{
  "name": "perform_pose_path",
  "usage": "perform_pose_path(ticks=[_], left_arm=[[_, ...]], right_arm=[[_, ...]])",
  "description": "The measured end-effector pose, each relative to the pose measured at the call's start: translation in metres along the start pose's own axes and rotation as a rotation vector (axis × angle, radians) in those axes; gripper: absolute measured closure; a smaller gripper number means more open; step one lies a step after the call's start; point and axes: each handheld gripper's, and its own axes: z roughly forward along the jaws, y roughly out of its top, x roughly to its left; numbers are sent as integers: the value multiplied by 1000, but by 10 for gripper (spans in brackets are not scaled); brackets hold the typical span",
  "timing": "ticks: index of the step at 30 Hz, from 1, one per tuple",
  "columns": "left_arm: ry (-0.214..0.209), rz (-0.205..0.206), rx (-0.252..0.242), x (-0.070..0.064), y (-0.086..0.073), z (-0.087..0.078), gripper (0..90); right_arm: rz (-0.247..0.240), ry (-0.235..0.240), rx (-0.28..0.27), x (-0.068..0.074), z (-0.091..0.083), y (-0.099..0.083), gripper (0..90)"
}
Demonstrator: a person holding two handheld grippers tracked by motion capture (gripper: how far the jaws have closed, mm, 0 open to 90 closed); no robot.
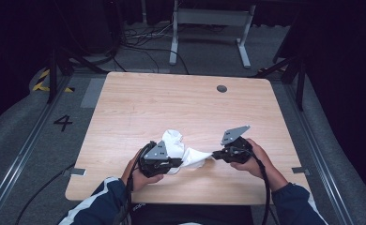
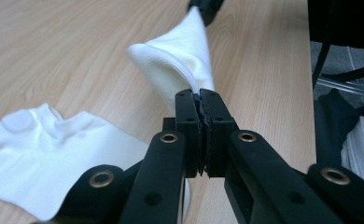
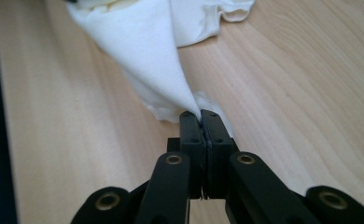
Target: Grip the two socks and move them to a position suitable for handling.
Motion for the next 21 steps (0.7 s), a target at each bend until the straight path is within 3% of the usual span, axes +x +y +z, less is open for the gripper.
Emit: perform_pose_path(ticks=[2,6,10,13,14,16,18,21], left_arm=[[7,-1,11,0,-2,1,865],[15,-4,50,0,-9,2,836],[37,-10,76,-1,-17,1,800],[49,0,90,-1,-19,-3,773],[58,8,96,-1,-18,-5,746],[60,-21,76,-3,-14,-4,603],[26,-38,77,-6,-9,1,488],[33,17,113,-19,1,18,355]], right_arm=[[-4,-10,10,-2,5,3,878],[15,-77,39,-14,27,12,830],[25,-89,29,-19,36,17,778],[27,-80,-5,-19,37,20,850],[12,-71,-14,-18,36,21,883],[-12,-67,-12,-15,36,22,895],[-26,-61,0,-11,35,25,896],[-35,-88,19,-5,36,28,896]])
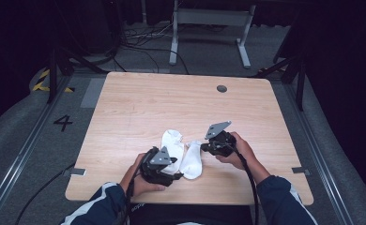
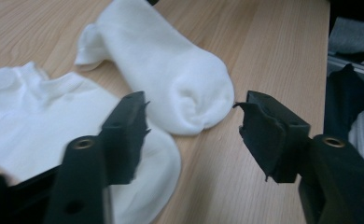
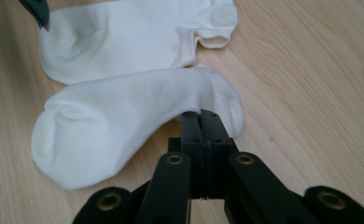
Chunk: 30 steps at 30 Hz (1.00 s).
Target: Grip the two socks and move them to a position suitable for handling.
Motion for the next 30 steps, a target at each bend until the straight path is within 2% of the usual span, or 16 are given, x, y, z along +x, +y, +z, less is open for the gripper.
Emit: perform_pose_path(ticks=[1,2,4,5,6,8,9,10,11,13,17,22,26,27,30], left_arm=[[0,0,0,0,0,0,349],[27,56,21,-11,9,13,346],[11,65,23,-15,14,19,340],[0,89,39,-19,18,26,353],[19,117,52,-25,23,32,360],[2,108,65,-27,28,42,397],[15,115,88,-27,30,49,412],[23,110,105,-25,31,53,450],[9,93,111,-22,30,56,461],[31,82,135,-19,29,60,512],[19,45,142,-12,26,63,584],[2,63,147,-11,25,62,653],[12,84,148,-9,24,62,798],[3,80,148,-8,24,61,832],[-5,92,128,-8,24,57,853]], right_arm=[[0,0,0,0,0,0,896],[-2,-15,13,1,1,0,896],[-1,-16,17,2,2,0,896],[-2,-15,25,2,3,0,896],[-4,-16,30,3,4,0,896],[-5,-12,41,4,6,-2,896],[-7,-15,46,5,7,-2,896],[-5,-17,47,5,7,-2,896],[-3,-15,47,5,7,-3,896],[-2,-15,45,5,6,-3,896],[0,-17,45,3,3,-6,896],[5,-18,51,3,2,-9,896],[9,-17,51,3,1,-11,896],[10,-19,52,3,0,-12,896],[8,-16,46,3,-3,-14,896]])
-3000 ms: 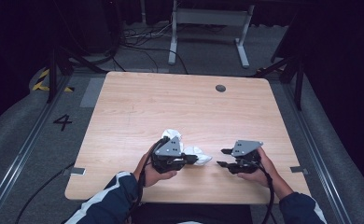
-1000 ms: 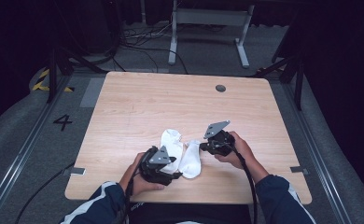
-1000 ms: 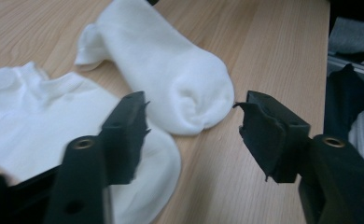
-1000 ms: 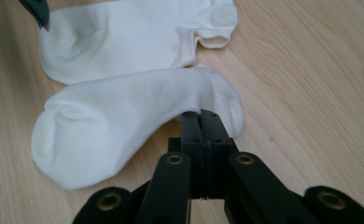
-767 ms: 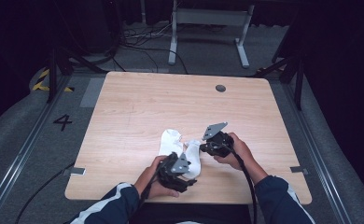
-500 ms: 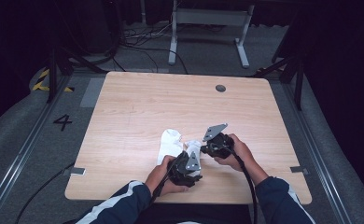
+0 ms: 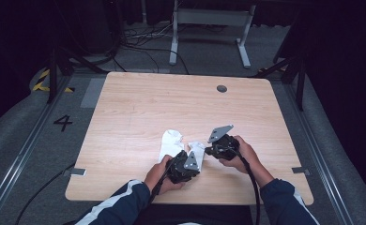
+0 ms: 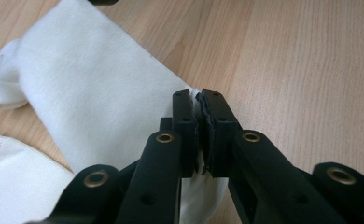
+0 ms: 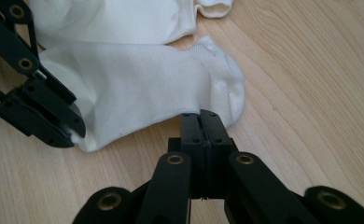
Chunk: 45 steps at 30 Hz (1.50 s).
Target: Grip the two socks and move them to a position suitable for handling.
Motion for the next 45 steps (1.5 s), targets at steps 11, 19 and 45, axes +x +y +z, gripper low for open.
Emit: perform_pose_path(ticks=[11,19,45], left_arm=[[-23,33,-300,-15,12,-63,857],[13,-114,-374,14,-5,-80,859],[113,-284,-258,65,-57,-71,844]], right_arm=[[11,-14,-49,6,-61,-20,892],[-8,-3,-64,8,-65,-14,879],[-76,78,-109,32,52,16,640]])
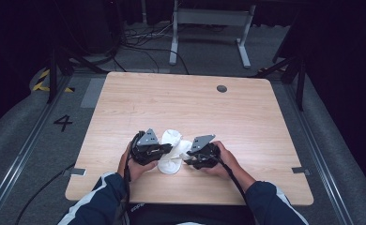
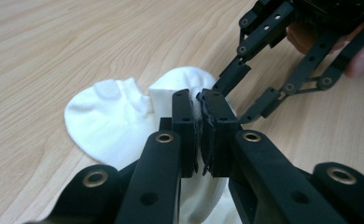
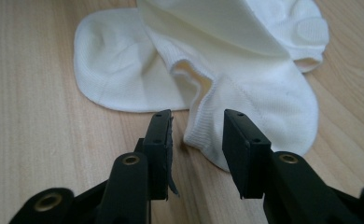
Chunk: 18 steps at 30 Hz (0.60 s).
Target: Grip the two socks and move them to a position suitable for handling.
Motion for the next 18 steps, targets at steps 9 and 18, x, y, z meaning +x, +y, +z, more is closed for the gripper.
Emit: perform_pose_path(ticks=[9,18], left_arm=[[30,14,26,4,-2,-1,825],[22,53,50,-3,-1,-2,821]], right_arm=[[2,-36,29,-6,-10,-6,852],[18,-69,-28,-22,-64,-30,847]])
